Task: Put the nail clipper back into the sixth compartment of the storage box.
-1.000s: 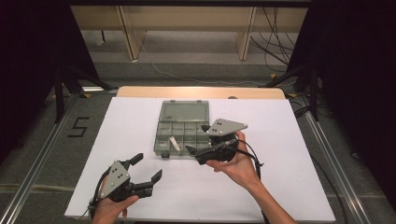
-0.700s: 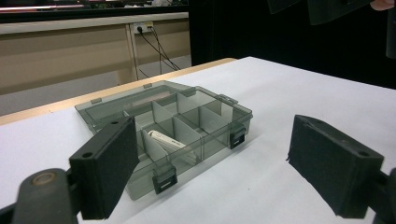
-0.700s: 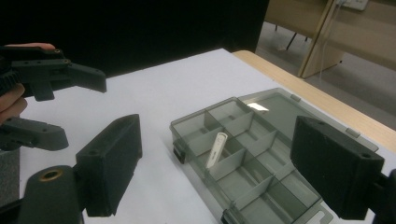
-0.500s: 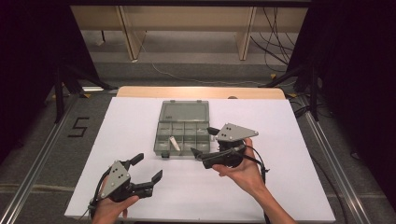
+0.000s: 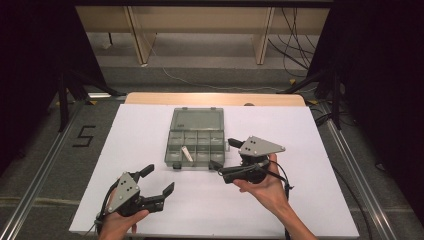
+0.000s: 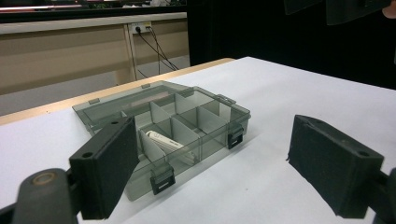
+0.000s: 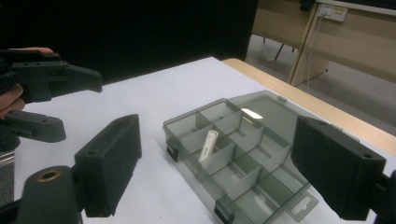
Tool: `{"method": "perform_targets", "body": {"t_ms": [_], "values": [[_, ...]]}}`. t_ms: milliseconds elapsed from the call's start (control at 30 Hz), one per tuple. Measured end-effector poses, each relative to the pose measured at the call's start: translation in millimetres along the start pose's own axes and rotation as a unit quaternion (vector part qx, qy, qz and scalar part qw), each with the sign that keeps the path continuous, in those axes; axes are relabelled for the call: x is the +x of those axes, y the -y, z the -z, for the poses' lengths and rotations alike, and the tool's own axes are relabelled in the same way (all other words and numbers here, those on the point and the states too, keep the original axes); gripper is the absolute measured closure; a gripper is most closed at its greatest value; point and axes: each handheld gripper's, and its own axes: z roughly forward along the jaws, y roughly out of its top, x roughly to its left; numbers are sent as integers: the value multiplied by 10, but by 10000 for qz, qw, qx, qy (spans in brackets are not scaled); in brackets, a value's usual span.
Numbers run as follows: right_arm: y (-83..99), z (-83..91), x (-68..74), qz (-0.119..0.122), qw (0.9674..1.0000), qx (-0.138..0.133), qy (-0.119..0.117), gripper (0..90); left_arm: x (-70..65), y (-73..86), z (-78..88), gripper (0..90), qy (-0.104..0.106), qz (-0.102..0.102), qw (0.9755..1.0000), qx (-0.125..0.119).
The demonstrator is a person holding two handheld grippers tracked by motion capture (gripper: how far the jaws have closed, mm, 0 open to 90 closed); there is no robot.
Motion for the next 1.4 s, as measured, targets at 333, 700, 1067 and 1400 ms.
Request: {"method": "perform_targets", "body": {"t_ms": [333, 700, 1067, 1400], "values": [[77, 76, -11, -50, 9999, -84, 79, 173, -3, -1, 0, 157, 4, -11, 10000, 11], [175, 151, -31, -196, 9998, -93, 31, 168, -9, 0, -2, 157, 21, -2, 10000, -1], [264, 217, -59, -211, 9996, -116, 161, 168, -8, -1, -2, 157, 20, -2, 10000, -1], [334, 319, -90, -290, 9991, -221, 215, 168, -8, -5, -1, 157, 28, -42, 10000, -10]]}}
